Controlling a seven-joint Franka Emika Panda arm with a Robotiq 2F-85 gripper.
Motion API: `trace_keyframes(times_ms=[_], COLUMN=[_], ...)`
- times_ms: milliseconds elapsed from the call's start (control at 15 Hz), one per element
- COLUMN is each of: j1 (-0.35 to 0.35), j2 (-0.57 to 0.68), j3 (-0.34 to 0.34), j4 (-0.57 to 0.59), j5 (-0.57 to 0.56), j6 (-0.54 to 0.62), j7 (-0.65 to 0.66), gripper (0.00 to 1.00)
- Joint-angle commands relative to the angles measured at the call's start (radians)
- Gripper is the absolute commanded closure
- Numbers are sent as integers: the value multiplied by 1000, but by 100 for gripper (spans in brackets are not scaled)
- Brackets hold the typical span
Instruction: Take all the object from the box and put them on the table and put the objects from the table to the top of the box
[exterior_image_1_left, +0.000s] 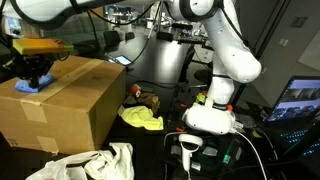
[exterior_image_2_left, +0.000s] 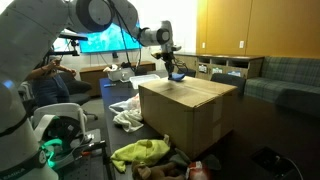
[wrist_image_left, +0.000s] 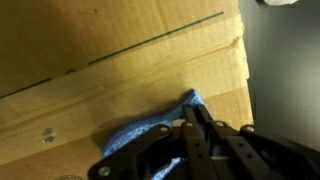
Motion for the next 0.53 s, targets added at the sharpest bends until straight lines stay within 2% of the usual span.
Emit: trace_keyframes(times_ms=[0,467], j1=[0,-18], j2=[55,35], j3=[-4,10], j4=[59,32], j5=[31,55], j6=[-87,-128], j7=[-3,1], gripper=[87,88])
